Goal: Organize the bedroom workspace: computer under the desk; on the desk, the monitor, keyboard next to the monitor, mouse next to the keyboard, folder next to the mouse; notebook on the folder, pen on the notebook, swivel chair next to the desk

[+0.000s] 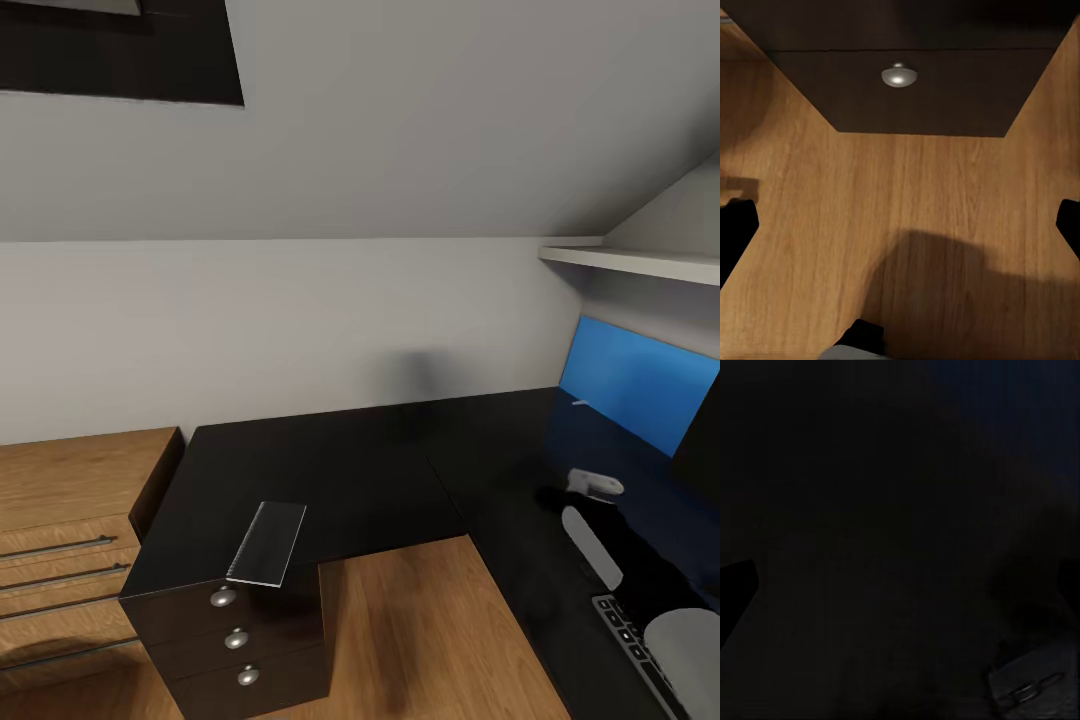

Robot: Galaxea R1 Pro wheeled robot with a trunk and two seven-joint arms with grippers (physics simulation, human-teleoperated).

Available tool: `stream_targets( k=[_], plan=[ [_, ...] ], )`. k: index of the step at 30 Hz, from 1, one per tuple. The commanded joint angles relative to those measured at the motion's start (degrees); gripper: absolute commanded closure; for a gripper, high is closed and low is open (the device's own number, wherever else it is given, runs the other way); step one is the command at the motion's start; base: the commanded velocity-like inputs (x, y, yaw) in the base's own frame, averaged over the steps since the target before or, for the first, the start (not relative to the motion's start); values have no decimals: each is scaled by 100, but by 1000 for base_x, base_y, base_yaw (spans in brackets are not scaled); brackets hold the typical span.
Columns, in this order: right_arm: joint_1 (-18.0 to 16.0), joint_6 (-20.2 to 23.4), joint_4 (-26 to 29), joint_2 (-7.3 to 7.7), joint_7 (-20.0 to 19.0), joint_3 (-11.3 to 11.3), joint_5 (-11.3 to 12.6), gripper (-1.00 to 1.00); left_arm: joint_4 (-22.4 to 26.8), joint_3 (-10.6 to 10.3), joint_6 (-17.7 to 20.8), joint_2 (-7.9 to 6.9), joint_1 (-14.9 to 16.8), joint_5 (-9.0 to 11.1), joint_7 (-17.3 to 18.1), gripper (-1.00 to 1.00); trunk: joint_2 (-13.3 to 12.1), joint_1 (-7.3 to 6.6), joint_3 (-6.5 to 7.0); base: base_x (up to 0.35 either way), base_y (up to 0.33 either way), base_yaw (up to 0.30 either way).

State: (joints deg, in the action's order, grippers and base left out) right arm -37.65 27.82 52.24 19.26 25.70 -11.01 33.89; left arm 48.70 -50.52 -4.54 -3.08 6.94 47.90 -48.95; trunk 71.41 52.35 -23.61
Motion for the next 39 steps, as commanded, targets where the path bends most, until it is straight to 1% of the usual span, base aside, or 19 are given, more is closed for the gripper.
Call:
stream_targets(
  k=[1,2,3,4,5,6,8,9,16,23,30,32,39],
  plan=[
    [156,88,356,-6,196,-29,63,-100,0,-33,-47,-4,9,57,-29,-100,4,1,-7,0,0,0],
    [576,242,1287,-64,542,-27,125,-100,-13,-31,-47,3,9,55,-29,-100,4,1,-7,0,0,0],
    [925,351,2088,-138,829,-26,232,-100,-20,-29,-47,6,9,54,-29,-100,4,1,-7,0,0,0],
    [1103,433,2494,-190,988,-28,318,-100,-23,-29,-47,7,9,52,-30,-100,4,1,-7,0,0,0],
    [1327,691,3005,-362,1222,-36,494,-100,-26,-28,-48,9,9,49,-34,-100,4,1,-7,0,0,0],
    [1349,733,3056,-402,1246,-35,512,-100,-26,-28,-48,9,9,48,-34,-100,4,1,-7,0,0,0],
    [1400,837,3173,-529,1309,-30,545,-100,-27,-24,-52,9,9,46,-35,-100,4,1,-7,0,0,0],
    [1434,882,3239,-636,1364,-31,550,-100,-27,-20,-56,0,9,41,-36,-100,4,1,-7,0,0,212],
    [1436,866,3188,-651,1368,-47,548,-100,-27,-19,-56,-8,9,35,-34,-100,4,1,-7,-21,15,267],
    [1436,865,3165,-651,1368,-145,546,-100,-27,-16,-56,-8,9,35,-35,-100,4,1,-14,-181,161,252],
    [1436,865,3167,-643,1364,-197,546,-100,-27,-13,-56,-8,9,35,-32,-100,4,1,-16,-249,221,41],
    [1436,865,3162,-648,1361,-263,539,-100,-27,-11,-56,-8,9,41,-32,-100,4,1,-16,-252,192,3],
    [1436,864,3152,-644,1359,-345,532,-100,-27,-14,-56,-1,9,48,-34,-100,4,1,-16,-118,62,1]
  ],
)
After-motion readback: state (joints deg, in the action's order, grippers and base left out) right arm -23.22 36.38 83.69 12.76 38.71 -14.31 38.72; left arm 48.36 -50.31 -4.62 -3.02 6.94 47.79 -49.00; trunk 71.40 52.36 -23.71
